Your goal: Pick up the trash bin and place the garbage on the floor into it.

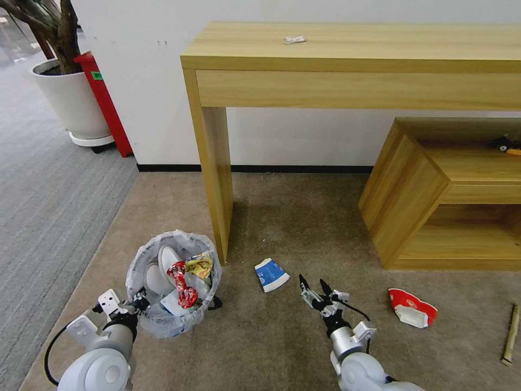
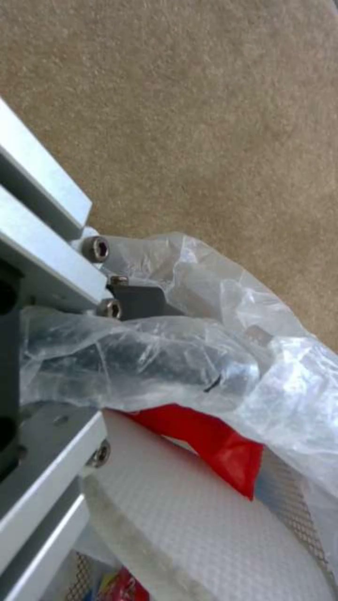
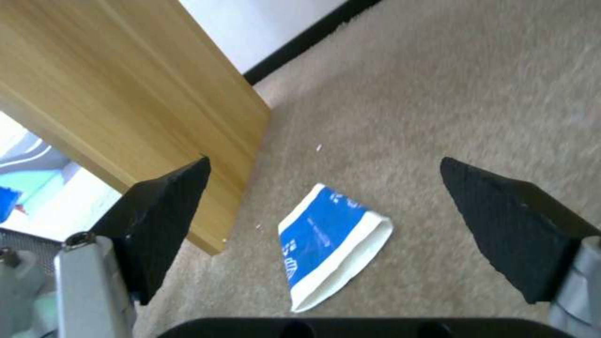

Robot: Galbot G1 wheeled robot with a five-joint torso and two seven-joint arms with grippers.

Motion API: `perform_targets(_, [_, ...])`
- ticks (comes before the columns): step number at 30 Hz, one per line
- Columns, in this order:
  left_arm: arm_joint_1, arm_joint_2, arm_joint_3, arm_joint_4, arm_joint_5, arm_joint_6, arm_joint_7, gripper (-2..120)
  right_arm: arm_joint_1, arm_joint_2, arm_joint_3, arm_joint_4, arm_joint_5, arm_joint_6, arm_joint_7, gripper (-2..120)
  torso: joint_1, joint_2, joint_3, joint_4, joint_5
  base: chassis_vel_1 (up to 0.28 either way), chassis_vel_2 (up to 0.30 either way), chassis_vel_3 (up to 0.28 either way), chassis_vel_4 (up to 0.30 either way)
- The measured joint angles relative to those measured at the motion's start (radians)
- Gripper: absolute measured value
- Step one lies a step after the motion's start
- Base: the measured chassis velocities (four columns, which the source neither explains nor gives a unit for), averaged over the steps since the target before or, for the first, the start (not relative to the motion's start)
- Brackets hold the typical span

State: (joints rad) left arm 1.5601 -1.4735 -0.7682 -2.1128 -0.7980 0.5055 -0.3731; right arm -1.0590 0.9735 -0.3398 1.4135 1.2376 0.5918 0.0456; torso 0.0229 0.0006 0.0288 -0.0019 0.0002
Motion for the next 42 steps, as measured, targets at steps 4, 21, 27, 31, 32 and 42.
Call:
perform_targets(4, [0.001, -0.003, -0.002, 0.01, 0.006, -0.001, 0.0, 0, -0.002, 0.026, 0.011, -0.016, 0.022, -0.012, 0.006, 99, 0.0, 0.0, 0.0, 0.0, -0.0001, 0.0, 0.0, 0.0, 0.0])
perform_targets(21, [0.012, 0.001, -0.013, 0.0, -0.003, -0.004, -0.001, 0, 0.062, 0.171, 0.008, -0.123, 0.052, -0.117, 0.103, 90, 0.0, 0.0, 0.0, 0.0, 0.0005, 0.0, 0.0, 0.0, 0.0])
perform_targets(27, [0.032, -0.007, -0.02, -0.011, 0.0, -0.004, -0.002, 0, 0.092, 0.253, 0.027, -0.178, 0.081, -0.143, 0.101, 89, 0.0, 0.0, 0.0, 0.0, -0.0001, 0.0, 0.0, 0.0, 0.0])
perform_targets(31, [0.041, -0.008, -0.025, -0.016, 0.001, -0.004, -0.004, 0, 0.091, 0.285, 0.043, -0.193, 0.083, -0.143, 0.1, 91, 0.0, 0.0, 0.0, 0.0003, 0.0, 0.0, 0.0, 0.0, 0.0])
perform_targets(32, [0.041, -0.008, -0.025, -0.016, 0.001, -0.004, -0.004, 0, 0.091, 0.285, 0.043, -0.193, 0.083, -0.143, 0.1, 91, 0.0, 0.0, 0.0, 0.0003, 0.0, 0.0, 0.0, 0.0, 0.0])
perform_targets(42, [0.046, -0.02, -0.027, -0.02, 0.006, -0.004, -0.006, 0, 0.067, 0.295, 0.074, -0.239, 0.083, -0.13, 0.076, 89, 0.0, 0.0, 0.0, 0.0, 0.0001, 0.0, 0.0, 0.0, 0.0])
